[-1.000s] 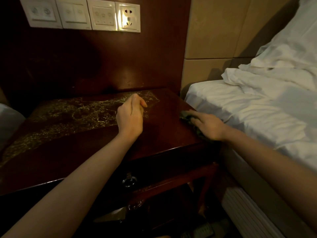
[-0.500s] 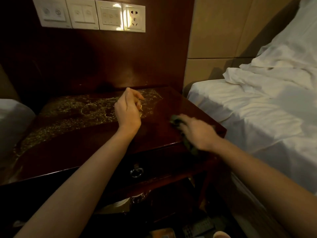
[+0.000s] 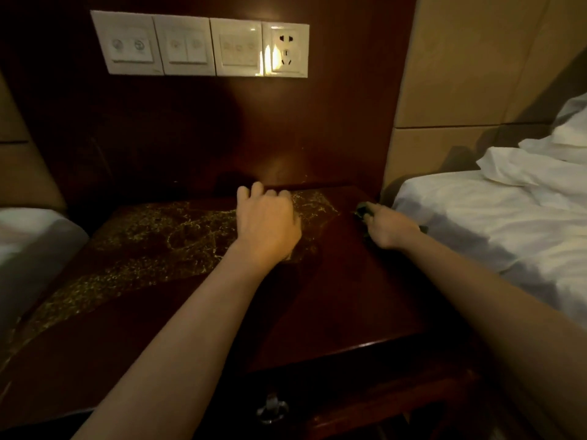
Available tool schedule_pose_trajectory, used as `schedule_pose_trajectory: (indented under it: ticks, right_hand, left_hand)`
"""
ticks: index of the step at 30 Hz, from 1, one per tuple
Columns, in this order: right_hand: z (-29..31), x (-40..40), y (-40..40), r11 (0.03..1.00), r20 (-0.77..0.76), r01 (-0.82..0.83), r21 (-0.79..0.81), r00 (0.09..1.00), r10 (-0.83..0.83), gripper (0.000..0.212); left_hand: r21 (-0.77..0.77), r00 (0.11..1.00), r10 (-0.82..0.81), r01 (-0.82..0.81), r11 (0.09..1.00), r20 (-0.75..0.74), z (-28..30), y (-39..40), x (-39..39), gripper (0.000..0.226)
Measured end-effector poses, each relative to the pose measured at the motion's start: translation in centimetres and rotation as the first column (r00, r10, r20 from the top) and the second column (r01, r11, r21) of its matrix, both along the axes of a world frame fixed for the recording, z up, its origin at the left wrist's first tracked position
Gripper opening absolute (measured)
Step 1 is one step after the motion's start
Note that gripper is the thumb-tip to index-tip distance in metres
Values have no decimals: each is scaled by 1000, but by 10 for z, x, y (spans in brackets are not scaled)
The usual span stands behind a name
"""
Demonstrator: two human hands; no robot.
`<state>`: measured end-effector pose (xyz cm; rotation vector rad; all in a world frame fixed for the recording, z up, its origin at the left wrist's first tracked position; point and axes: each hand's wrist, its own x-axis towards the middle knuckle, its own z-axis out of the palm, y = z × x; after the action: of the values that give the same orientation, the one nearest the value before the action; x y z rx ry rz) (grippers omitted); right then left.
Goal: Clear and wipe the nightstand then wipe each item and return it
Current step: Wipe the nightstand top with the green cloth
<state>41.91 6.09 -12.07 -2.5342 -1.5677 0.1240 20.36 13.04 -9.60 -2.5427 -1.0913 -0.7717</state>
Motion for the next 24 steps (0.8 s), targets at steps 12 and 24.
schedule_pose_trajectory:
  ticks: [12, 24]
  right_hand:
    - [4, 49, 131, 993, -47, 39, 115, 998, -34, 40]
    - [0, 65, 94, 982, -139, -131, 136, 979, 150, 42]
  left_hand:
    - [-38, 977, 208, -209, 977, -50, -15, 36, -9, 31]
    - [-15, 971, 239, -239, 971, 5, -15, 34, -9, 29]
